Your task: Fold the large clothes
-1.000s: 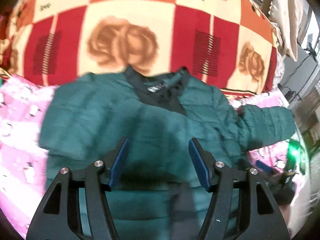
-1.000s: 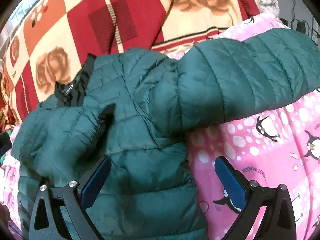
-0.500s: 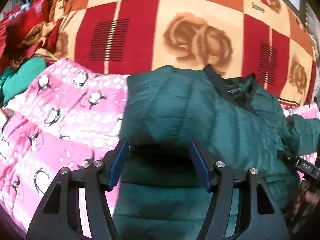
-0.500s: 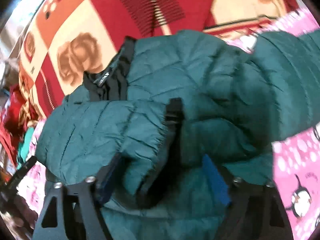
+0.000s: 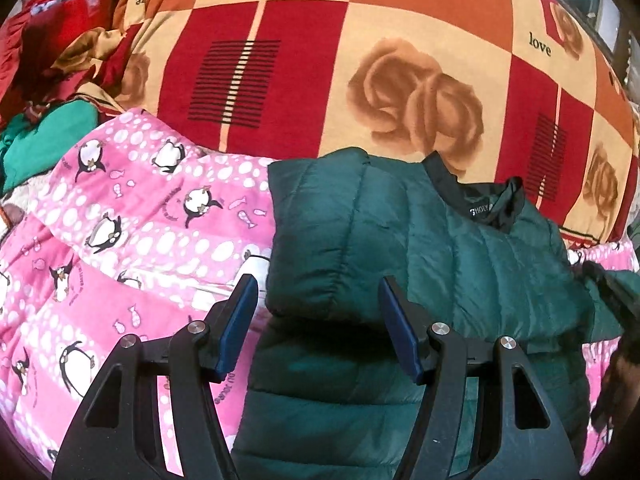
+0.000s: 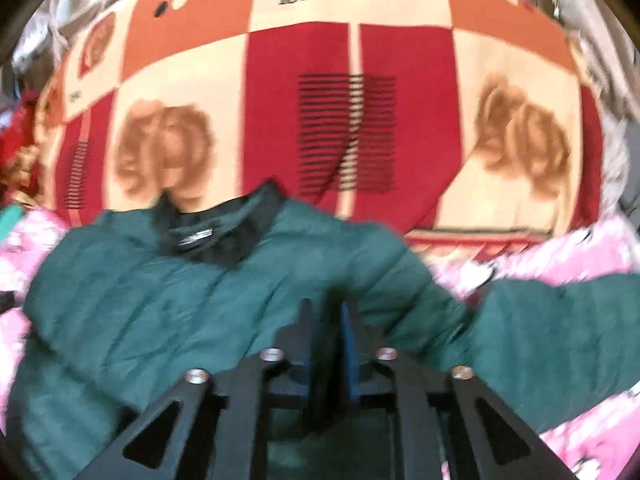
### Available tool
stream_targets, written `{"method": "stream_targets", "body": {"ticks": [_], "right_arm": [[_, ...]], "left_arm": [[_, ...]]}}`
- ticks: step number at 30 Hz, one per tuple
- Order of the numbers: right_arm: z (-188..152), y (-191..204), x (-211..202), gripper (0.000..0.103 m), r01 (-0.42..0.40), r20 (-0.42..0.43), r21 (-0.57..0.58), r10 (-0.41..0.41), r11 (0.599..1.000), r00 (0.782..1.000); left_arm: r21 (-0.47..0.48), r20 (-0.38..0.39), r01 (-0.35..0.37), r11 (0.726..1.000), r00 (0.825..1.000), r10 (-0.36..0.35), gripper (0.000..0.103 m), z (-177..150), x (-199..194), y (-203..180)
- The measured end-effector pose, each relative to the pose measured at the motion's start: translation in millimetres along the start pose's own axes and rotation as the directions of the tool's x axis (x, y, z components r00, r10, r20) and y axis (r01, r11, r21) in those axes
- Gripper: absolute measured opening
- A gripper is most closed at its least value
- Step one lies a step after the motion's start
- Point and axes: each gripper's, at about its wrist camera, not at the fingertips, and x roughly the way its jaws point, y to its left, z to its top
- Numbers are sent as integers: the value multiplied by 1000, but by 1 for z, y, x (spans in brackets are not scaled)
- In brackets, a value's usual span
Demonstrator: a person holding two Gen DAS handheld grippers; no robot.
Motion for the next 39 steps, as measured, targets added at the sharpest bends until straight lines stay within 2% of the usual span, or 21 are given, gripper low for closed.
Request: {"method": "stream_targets", "body": {"ticks": [2,3,6,7,8,9,10,12,13,15,17,19,21,23,25,29,30,31,32,36,39], "right_arm": [[3,-7,18,8,36,-21,8,-36,999,999],[2,-13,25,8,5,-48,44,-3,999,999],[-8,-34,31,13,-183,-88,249,211,951,974],[-13,-38,31,33,-210,-90,294,246,932,965],[-17,-39,28,64,-222,-90,315,262,923,961],[-21,-40,26,77,-225,-93,324,268,919,959],[-24,-39,24,83,-229,-92,327,272,917,958],[-31,-35,23,83,-248,-103,333,297,909,949],[-36,-30,27,83,-270,-124,335,327,903,937],[-41,-18,36,69,-305,-164,311,367,900,916],[-40,-4,38,33,-289,-178,231,332,929,926],[-37,2,33,22,-272,-159,161,297,949,941],[-30,-2,26,17,-243,-125,134,259,961,958],[-22,-13,20,16,-188,-78,123,198,975,977],[-19,-20,27,16,-143,-83,131,155,981,984],[-25,-23,48,18,-112,-143,142,132,984,981],[-24,-25,48,24,-116,-146,159,139,980,980],[-23,-28,45,45,-107,-147,182,135,977,980],[-22,-31,41,60,-92,-145,193,121,977,982],[-14,-33,10,63,-98,-79,195,115,976,990],[-2,-21,-7,63,-155,-32,154,162,976,986]], "left_arm": [[7,-11,0,1000,1000,0,63,-1,4,-3],[12,-19,0,1000,1000,0,63,-1,7,-5],[27,-25,5,1000,1000,-5,63,-3,10,-9],[32,-22,5,999,1000,-4,63,-3,11,-10],[37,-22,2,999,1000,-1,63,-4,12,-11],[39,-25,1,999,1000,0,63,-4,14,-12],[37,-27,4,999,1000,-3,63,-4,14,-12],[30,-26,9,1000,1000,-8,63,-5,15,-12],[28,-24,7,1000,1000,-6,63,-6,15,-13],[28,-28,1,1000,1000,0,63,-6,15,-14],[29,-32,1,1000,999,0,63,-5,14,-16],[33,-25,1,999,1000,0,63,-3,11,-18],[39,-12,-4,999,1000,5,63,1,9,-20],[34,-2,-5,999,1000,5,63,4,7,-20],[18,-2,-3,1000,1000,3,63,4,9,-20],[23,-30,-3,1000,1000,3,63,1,15,-24],[31,-26,-1,1000,1000,2,63,1,14,-26],[39,-20,0,999,1000,1,63,1,12,-28],[45,-11,0,999,1000,1,63,1,10,-29],[47,30,2,999,1000,-3,63,9,4,-31],[29,31,14,999,999,-15,63,17,8,-33]]}}
